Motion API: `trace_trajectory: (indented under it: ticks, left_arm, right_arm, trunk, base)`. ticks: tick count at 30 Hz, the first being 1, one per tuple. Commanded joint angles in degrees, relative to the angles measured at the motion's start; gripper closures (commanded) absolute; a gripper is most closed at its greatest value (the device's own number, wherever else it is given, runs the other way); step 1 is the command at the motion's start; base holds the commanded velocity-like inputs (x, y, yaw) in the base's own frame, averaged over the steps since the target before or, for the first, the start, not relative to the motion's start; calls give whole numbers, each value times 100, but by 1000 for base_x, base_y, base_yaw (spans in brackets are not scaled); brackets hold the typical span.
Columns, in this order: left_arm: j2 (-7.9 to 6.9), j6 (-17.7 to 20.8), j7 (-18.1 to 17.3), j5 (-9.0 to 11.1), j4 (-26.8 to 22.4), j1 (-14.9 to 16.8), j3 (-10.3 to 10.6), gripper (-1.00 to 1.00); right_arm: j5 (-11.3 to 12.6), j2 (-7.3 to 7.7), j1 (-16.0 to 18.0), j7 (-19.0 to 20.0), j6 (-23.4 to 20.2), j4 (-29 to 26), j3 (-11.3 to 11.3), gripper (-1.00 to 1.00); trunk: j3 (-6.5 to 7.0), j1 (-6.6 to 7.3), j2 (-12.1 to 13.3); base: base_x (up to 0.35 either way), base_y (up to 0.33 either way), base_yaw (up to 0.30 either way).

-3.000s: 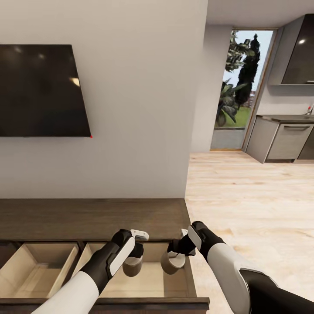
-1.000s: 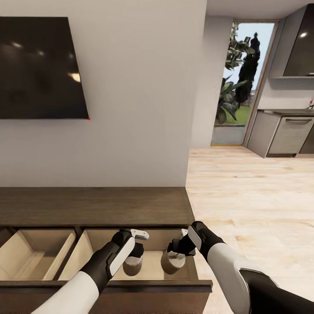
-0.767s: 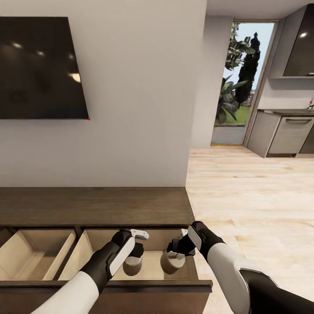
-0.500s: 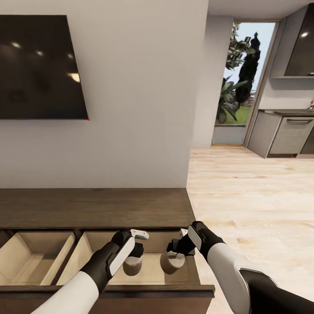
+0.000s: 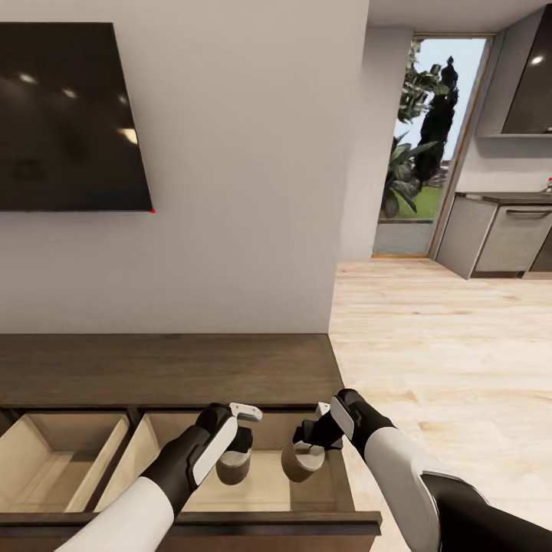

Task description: Place each of the two pumpkins and all three candles from the living room inside a cabinet in the living room (use any cabinet), then make sure every cabinet is closed, and position the cauldron so it is next to a table in the living room.

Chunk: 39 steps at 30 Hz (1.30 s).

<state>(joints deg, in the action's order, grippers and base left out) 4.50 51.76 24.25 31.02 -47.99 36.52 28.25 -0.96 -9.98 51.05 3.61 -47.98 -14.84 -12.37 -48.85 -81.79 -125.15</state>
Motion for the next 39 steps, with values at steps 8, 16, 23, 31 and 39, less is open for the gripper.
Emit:
trace_trajectory:
  ticks: [8,16,23,31,39]
  left_arm:
    - [-8,10,56,62,-4,4,14,100]
    - [-10,7,54,49,0,4,17,100]
    - [-11,-4,54,40,0,4,22,100]
    - [-11,-7,60,36,-9,4,27,100]
    - [-19,-10,62,35,-52,4,24,100]
  right_arm:
    - [-9,-2,1,17,-27,-10,-19,100]
    - [-9,-2,1,14,-27,-10,-19,100]
    - [-60,-2,1,-99,-27,-10,-9,100]
    - [-73,-2,1,-597,-13,-40,-2,100]
    - [-76,-2,1,-704,94,-44,-2,100]
  trunk:
    - [-96,-109,-203]
    - [-239,-285,-524]
    - [-365,-438,-805]
    - [-455,-548,-1005]
    - [-455,-548,-1005]
  base:
    - [3,0,0]
    - [0,0,0]
    - [0,0,0]
    - [0,0,0]
    - [0,0,0]
